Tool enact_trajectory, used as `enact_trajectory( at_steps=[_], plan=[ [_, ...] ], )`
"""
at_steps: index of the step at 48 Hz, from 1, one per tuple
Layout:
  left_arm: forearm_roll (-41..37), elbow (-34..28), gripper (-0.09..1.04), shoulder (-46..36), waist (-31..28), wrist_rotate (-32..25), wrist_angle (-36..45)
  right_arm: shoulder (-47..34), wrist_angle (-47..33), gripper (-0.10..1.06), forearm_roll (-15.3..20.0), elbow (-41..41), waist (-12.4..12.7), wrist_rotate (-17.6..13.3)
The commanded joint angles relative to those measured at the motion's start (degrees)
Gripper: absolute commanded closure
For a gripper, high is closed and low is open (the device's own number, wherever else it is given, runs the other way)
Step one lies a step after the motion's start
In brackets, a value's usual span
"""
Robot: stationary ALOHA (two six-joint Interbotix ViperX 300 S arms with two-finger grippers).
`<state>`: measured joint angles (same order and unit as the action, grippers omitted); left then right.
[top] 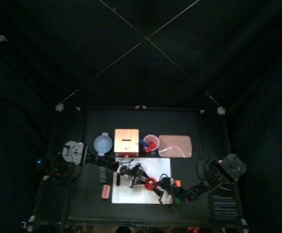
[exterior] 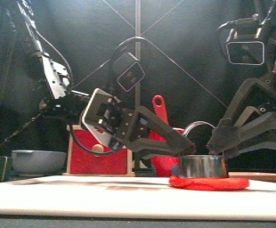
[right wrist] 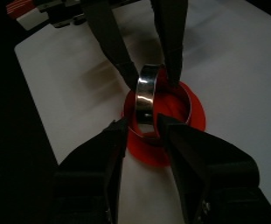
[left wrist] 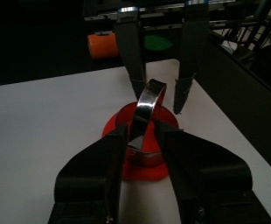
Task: Get the cutter from the drawer then cut the dough then place the extra dough in the bowl
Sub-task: Cut the dough
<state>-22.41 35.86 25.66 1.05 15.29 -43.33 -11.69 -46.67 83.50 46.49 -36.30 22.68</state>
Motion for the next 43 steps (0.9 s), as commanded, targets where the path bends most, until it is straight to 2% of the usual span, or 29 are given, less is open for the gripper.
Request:
enact_trajectory(
  at_steps=[1,16,25,43],
  plan=[
    [-0.09,0.97,0.19,-1.41,-0.70,-0.09,0.97,0.53,0.88,0.20,0.00,0.97,0.88,-0.09],
    [-0.26,2.64,0.18,-4.57,-0.88,-0.18,0.97,2.64,0.26,0.20,-0.97,1.49,1.85,0.00],
    [-0.18,3.78,0.20,-5.19,-0.18,-0.18,0.97,3.87,0.26,0.20,-3.60,1.23,2.81,-0.26],
    [-0.09,3.87,0.20,-6.77,1.05,-0.09,0.97,3.96,0.53,0.20,-7.12,-1.05,3.16,0.00]
  ],
)
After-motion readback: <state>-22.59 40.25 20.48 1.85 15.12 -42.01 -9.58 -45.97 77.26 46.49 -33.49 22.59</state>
